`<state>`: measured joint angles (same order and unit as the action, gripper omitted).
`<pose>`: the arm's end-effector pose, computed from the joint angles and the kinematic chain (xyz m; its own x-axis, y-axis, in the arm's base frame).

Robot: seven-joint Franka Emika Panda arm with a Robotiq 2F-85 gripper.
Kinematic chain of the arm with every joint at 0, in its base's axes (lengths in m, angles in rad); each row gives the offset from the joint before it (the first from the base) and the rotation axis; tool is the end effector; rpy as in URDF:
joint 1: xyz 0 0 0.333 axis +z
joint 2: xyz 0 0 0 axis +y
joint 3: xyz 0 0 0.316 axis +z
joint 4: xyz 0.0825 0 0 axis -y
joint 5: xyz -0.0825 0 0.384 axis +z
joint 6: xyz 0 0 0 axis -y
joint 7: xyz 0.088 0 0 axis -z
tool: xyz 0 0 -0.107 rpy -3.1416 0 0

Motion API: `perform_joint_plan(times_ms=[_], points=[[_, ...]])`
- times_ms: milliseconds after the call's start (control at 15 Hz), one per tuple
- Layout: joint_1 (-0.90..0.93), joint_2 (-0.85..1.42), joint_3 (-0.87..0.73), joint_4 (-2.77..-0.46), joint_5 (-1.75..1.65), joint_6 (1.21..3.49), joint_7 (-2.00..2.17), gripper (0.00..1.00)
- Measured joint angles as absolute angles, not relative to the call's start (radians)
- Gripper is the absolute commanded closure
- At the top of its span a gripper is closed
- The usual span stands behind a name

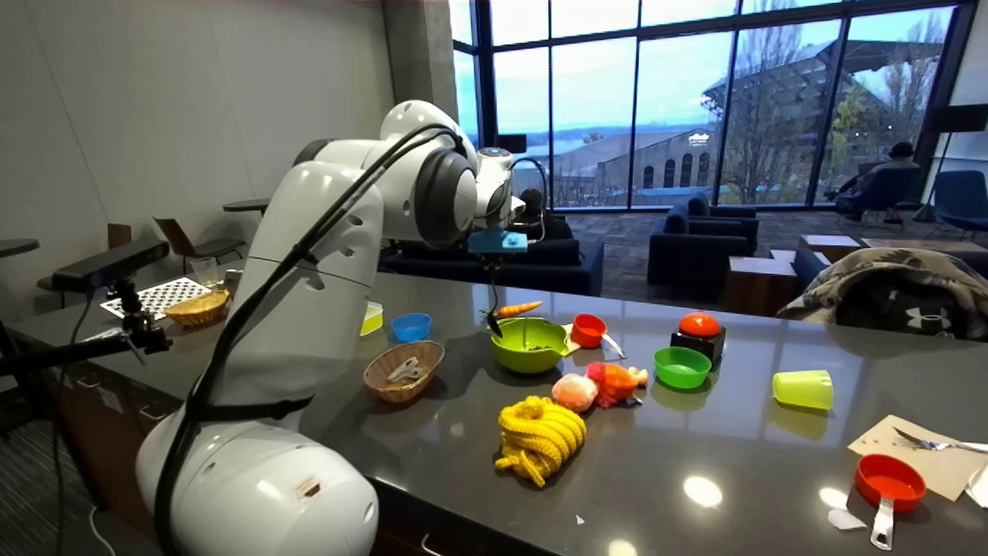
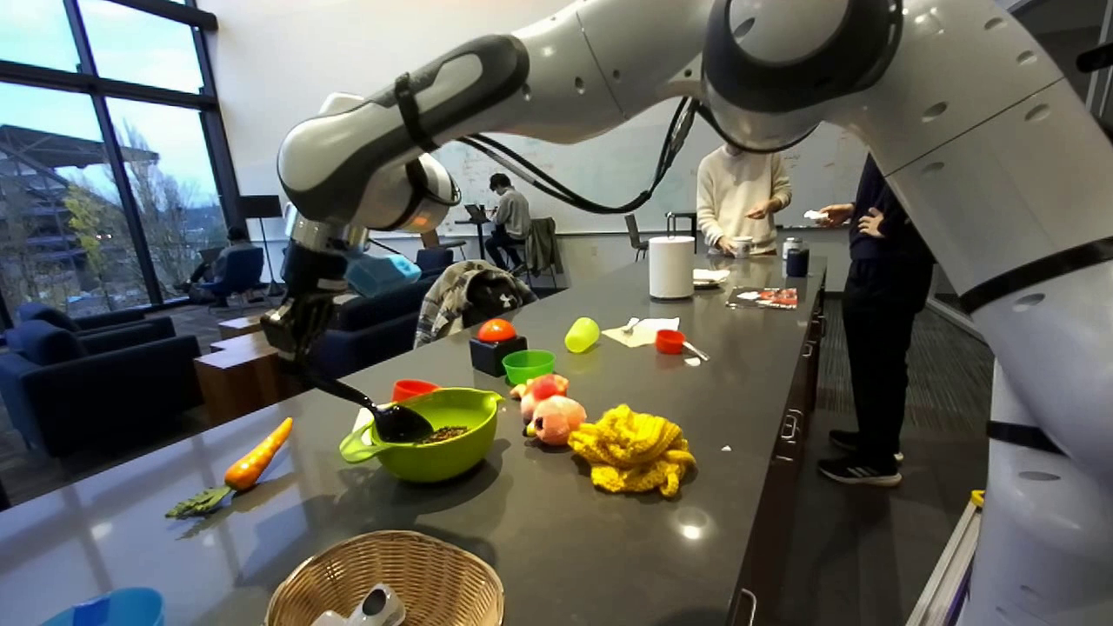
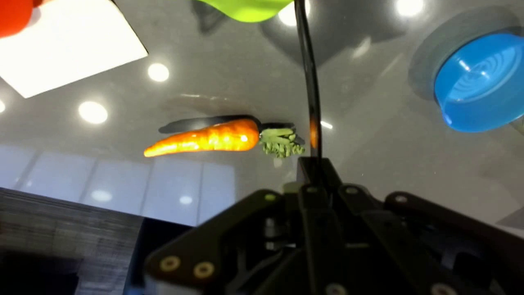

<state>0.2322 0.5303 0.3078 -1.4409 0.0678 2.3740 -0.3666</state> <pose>0.6550 0.3396 0.4404 0.6362 0.6282 0.4479 0.7219 -0.6895 -0.0584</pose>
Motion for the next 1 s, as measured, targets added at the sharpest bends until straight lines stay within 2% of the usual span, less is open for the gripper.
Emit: perform_joint_plan(times_ms=[733, 1000], points=[[0.127, 0.336, 0.307, -1.782, 0.155, 2.876, -0.349, 0.99], [0.031, 0.237, 0.426, -1.886, 0.431, 2.96, -0.411, 0.99]])
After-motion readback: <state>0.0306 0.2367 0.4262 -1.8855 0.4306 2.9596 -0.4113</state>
